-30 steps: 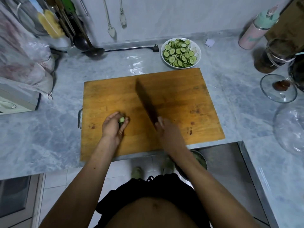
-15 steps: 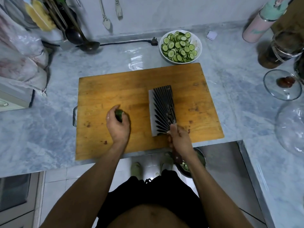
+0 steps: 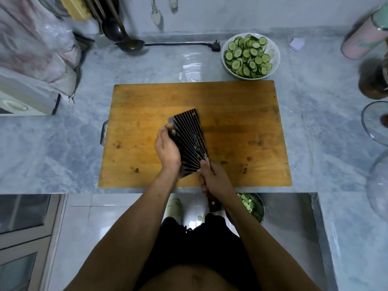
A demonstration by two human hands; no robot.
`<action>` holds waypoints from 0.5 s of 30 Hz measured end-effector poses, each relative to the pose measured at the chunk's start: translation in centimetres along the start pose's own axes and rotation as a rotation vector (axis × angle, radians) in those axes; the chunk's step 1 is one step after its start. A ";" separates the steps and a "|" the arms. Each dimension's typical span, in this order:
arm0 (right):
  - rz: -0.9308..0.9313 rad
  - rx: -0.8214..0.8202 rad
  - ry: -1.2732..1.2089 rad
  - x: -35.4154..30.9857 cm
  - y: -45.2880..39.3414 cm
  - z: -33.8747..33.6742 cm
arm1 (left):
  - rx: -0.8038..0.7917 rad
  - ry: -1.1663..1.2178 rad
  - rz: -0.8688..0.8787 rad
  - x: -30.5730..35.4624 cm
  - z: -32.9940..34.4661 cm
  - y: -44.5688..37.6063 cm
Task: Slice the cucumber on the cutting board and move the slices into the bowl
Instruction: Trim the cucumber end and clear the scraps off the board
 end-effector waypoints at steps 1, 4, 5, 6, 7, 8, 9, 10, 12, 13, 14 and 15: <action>0.007 -0.012 -0.006 0.1 0.2 -0.1 | 0.002 0.026 -0.012 -0.1 -0.1 0.2; 0.055 -0.055 -0.043 0.5 0.9 -0.6 | 0.019 0.098 -0.056 -0.4 -0.7 0.9; 0.063 -0.065 -0.063 0.6 1.2 -0.8 | 0.038 0.145 -0.079 -0.7 -1.0 1.1; 0.060 -0.073 -0.077 0.5 1.5 -1.0 | 0.046 0.194 -0.110 -0.8 -1.2 1.3; 0.051 -0.080 -0.083 0.4 1.8 -1.1 | 0.047 0.250 -0.148 -1.4 -1.4 1.1; 0.044 -0.083 -0.083 0.3 2.2 -1.0 | 0.040 0.291 -0.192 -1.8 -1.7 1.1; 0.041 -0.078 -0.083 0.3 2.7 -0.9 | 0.036 0.314 -0.242 -2.1 -2.1 1.3; 0.035 -0.063 -0.079 0.4 3.2 -0.7 | 0.037 0.303 -0.276 -2.3 -2.4 1.5; 0.010 -0.006 -0.041 0.6 3.8 -0.4 | 0.062 0.226 -0.291 -2.8 -3.1 1.7; -0.007 0.027 -0.007 0.6 3.9 -0.3 | 0.060 0.182 -0.273 -2.9 -3.3 1.6; -0.020 0.060 0.032 0.6 3.9 -0.4 | 0.036 0.147 -0.242 -2.8 -3.4 1.6; -0.029 0.086 0.066 0.6 3.8 -0.5 | -0.010 0.134 -0.207 -2.4 -3.3 1.6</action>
Point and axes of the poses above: each hand's wrist, its own y-axis away from the middle knuckle, its own z-axis out of the palm, x = y × z, the point moved 6 cm from there along -y, towards the middle knuckle, and after that the axes turned 1 degree about -z, right-handed, at the moved point
